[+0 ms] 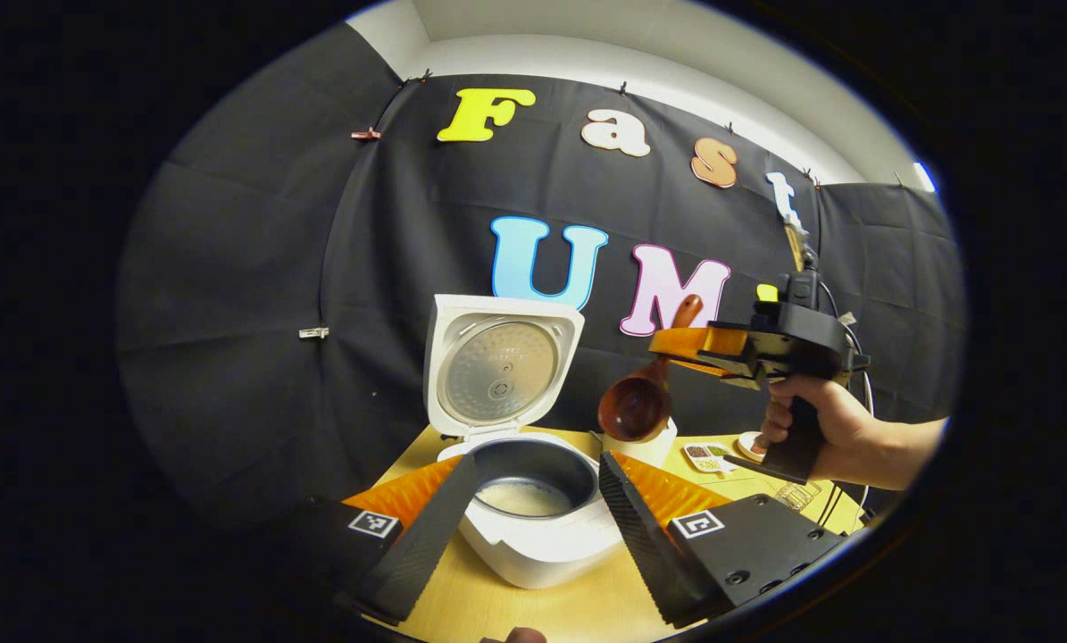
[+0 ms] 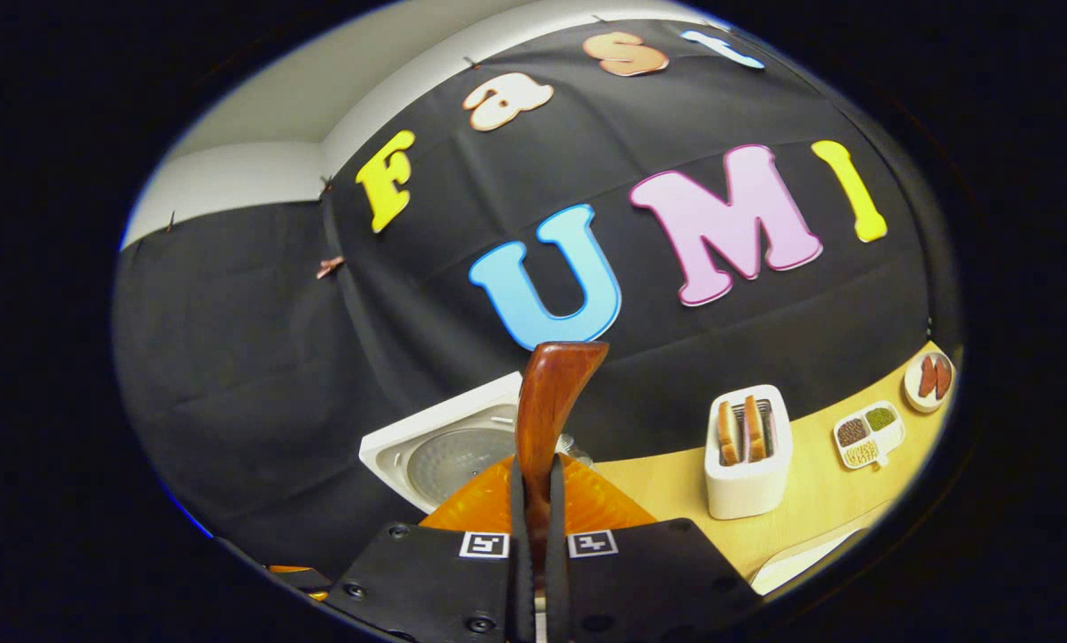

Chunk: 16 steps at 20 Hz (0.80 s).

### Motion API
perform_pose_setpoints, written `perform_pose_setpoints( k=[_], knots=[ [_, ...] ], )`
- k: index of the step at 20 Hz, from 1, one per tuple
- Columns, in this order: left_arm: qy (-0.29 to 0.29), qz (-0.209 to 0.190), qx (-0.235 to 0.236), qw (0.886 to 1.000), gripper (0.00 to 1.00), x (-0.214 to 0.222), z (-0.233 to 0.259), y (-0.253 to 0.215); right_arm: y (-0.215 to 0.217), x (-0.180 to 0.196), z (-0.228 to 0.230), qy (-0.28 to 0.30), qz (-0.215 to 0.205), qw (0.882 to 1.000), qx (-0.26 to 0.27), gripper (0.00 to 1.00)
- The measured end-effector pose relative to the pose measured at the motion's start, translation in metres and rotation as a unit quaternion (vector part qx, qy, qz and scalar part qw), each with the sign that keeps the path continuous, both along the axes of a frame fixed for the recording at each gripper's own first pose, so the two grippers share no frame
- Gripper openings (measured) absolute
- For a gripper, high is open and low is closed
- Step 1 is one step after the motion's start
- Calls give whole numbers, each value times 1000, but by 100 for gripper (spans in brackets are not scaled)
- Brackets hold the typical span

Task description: Close the left gripper, press the button to open the rice cooker; take a wooden spoon from the chopstick holder with the right hand, scoop a spoonful of rice and pour it into the rice cooker, then put the wooden spoon back into the chopstick holder.

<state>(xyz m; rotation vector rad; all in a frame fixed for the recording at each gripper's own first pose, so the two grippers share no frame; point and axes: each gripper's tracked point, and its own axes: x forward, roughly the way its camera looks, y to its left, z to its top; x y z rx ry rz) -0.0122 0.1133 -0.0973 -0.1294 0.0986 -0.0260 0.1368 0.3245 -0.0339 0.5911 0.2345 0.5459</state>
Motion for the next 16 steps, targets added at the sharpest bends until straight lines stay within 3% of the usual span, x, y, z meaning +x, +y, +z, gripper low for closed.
perform_pose_setpoints(
  k=[4,9,16],
  knots=[
    [-3,-17,-1,1000,95,5,4,-26,-71,-7,-5,3,-47,999,16,9],
    [-2,-33,8,999,95,11,9,-55,-172,-17,-28,0,-116,993,-23,10],
    [1,-37,9,999,96,25,15,-91,-319,-28,-66,9,-223,971,-84,9]
  ],
)
